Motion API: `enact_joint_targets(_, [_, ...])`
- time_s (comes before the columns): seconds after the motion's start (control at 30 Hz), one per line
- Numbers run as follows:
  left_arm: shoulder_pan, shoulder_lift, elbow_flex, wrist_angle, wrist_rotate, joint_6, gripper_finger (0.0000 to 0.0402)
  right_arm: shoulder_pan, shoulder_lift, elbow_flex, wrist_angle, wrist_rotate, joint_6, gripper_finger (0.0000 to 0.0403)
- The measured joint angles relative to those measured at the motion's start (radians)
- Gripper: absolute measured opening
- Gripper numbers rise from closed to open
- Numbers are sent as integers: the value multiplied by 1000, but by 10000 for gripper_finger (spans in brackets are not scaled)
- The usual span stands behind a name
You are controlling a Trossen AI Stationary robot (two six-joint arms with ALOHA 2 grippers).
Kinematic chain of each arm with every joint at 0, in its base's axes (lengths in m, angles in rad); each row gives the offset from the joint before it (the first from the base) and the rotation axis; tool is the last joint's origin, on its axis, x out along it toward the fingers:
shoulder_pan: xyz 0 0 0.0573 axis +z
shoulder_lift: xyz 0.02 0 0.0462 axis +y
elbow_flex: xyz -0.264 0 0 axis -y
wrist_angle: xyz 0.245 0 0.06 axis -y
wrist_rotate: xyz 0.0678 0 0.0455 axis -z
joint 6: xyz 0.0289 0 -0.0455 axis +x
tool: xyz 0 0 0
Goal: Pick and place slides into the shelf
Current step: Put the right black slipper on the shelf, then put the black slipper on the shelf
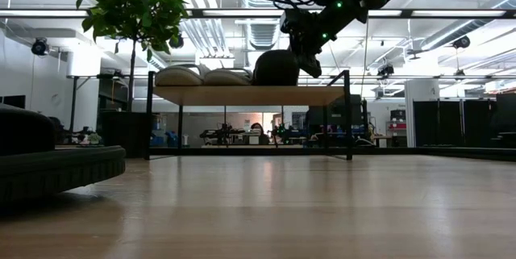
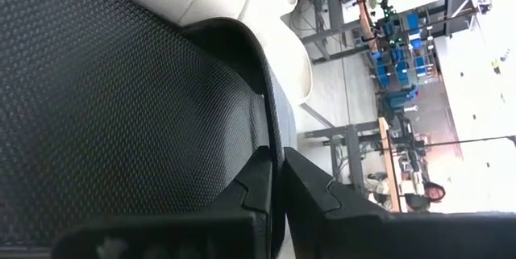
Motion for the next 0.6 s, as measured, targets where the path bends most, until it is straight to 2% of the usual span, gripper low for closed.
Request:
enact_joint_targets(0.23, [0,0,0,0,0,0,11,2,0,0,-23,3,2,20])
enact_joint_targets(0.6, [0,0,0,0,0,0,11,16,-1,0,-34,47,79,130])
